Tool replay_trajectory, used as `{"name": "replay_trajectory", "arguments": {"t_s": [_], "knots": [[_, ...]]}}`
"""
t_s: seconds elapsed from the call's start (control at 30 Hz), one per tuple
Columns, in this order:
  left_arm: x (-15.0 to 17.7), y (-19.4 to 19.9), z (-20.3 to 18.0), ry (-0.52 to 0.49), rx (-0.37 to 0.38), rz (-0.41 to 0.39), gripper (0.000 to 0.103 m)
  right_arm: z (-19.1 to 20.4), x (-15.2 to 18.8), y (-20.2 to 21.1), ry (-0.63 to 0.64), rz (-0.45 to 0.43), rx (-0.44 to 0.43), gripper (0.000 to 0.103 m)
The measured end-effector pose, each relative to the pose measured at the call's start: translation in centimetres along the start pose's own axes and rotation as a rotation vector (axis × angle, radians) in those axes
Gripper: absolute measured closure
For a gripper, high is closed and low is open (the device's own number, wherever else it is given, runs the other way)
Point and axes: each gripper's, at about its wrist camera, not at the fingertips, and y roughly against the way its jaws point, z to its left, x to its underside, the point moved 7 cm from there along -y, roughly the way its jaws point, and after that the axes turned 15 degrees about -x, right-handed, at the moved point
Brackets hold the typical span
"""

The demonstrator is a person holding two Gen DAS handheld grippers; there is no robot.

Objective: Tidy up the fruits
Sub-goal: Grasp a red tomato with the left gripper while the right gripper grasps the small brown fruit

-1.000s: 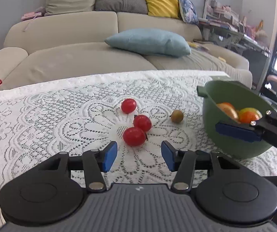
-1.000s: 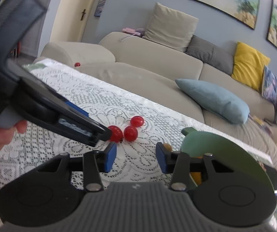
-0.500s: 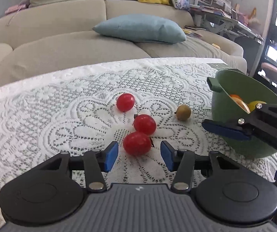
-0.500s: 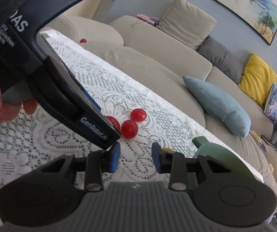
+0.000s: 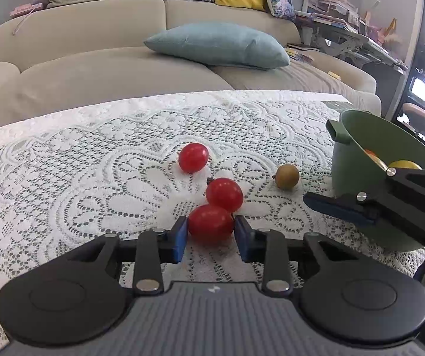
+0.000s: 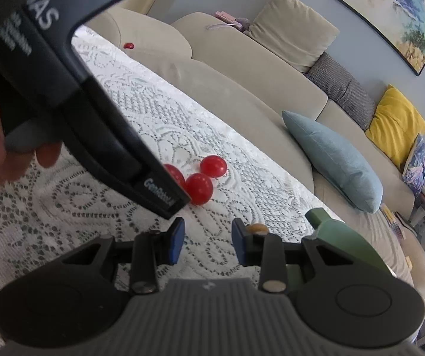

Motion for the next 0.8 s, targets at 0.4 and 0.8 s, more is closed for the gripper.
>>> {"name": "replay_trajectory", "arguments": {"t_s": [0.4, 0.8], "knots": [[-1.7, 3.8, 1.8, 0.057, -0.008, -0.017, 0.066, -4.3, -3.3, 1.2, 0.039, 0.187, -0.159, 0.072], [-1.9, 6.0, 2.1, 0.112, 0.017, -0.007, 0.066, -8.4, -5.8, -2.1, 0.067, 0.469, -0.31, 0.072]]}}
